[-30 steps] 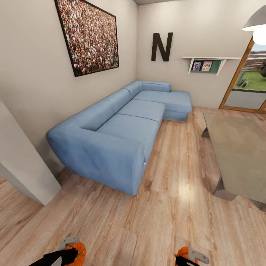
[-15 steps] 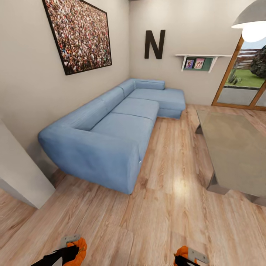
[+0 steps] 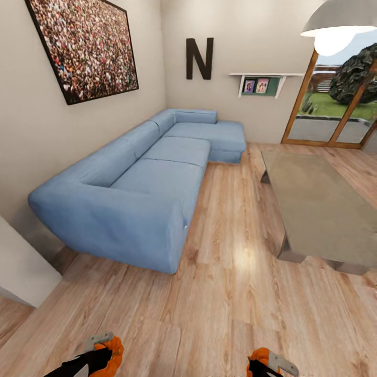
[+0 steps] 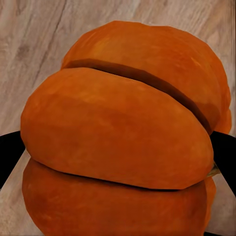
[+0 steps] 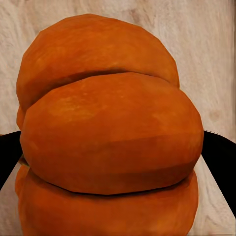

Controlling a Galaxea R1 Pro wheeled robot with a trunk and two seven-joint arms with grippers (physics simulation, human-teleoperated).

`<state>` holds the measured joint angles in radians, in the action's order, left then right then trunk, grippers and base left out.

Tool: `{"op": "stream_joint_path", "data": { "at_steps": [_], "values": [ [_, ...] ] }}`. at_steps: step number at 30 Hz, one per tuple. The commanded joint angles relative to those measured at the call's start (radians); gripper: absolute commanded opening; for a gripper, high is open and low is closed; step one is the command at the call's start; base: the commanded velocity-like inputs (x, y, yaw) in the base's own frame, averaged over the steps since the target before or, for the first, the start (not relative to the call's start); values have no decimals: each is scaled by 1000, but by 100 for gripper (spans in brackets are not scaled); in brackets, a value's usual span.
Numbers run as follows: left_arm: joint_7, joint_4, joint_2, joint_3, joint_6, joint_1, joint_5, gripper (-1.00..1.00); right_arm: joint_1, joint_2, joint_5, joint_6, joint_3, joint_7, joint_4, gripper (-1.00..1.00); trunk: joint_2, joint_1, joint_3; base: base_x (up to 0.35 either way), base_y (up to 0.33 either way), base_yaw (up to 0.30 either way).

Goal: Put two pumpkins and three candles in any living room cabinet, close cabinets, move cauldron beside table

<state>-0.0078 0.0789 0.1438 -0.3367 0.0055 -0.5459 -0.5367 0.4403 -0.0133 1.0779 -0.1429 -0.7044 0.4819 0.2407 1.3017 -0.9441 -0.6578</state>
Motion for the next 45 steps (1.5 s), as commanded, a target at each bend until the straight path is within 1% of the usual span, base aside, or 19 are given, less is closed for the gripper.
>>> {"op": "stream_joint_path", "data": {
  "at_steps": [1, 2, 5, 8, 25, 27, 28, 30, 35, 42, 45],
  "values": [
    [0, 1, 0, -8, 1, 0, -10, -100, 0, -1, 11, -6, -7, 6, 2, -100, 0, 0, -1, 0, 0, -271],
    [-1, 1, 0, -8, 1, 0, -10, -100, 0, -1, 13, -6, -7, 6, 2, -100, 0, 0, -1, 0, 0, -273],
    [-1, 1, 0, -8, 1, 0, -8, -100, 1, 0, 39, -11, -8, 6, 2, -100, 0, 0, 0, 0, 0, -275],
    [-1, 1, 0, -8, 0, 0, -7, -100, 1, -2, 56, -27, -7, 6, 2, -100, 0, 0, 3, 0, 0, -268],
    [-1, 1, -1, -8, 0, 0, 0, -100, 1, -2, 62, -35, -7, 5, 2, -100, 0, 0, 24, 0, 0, -202],
    [-1, 1, -1, -8, -1, 0, 0, -100, 1, -2, 62, -42, -7, -4, 1, -100, 0, 0, 27, 0, 0, -168],
    [-1, 1, -1, -8, -1, 0, 0, -100, 1, -2, 63, -51, -7, -22, 1, -100, 0, 0, 28, 0, 0, -180],
    [-1, 1, -1, -8, -1, 0, 1, -100, 1, -2, 73, -58, -7, -45, 0, -100, 0, 0, 31, 0, 0, -206],
    [-1, 1, -2, -8, -1, 0, 1, -100, 1, -2, 102, -62, -7, -57, 0, -100, 0, 0, 33, 0, 0, -259],
    [-1, 1, -2, -8, -1, 1, 2, -100, 1, -1, 106, -64, -7, -59, -6, -100, 0, 0, 33, 0, 0, -279],
    [-5, 1, -1, -8, -1, 1, 3, -100, 1, 0, 106, -64, -7, -67, -45, -100, 0, 0, 33, 0, 0, -280]
  ]
}}
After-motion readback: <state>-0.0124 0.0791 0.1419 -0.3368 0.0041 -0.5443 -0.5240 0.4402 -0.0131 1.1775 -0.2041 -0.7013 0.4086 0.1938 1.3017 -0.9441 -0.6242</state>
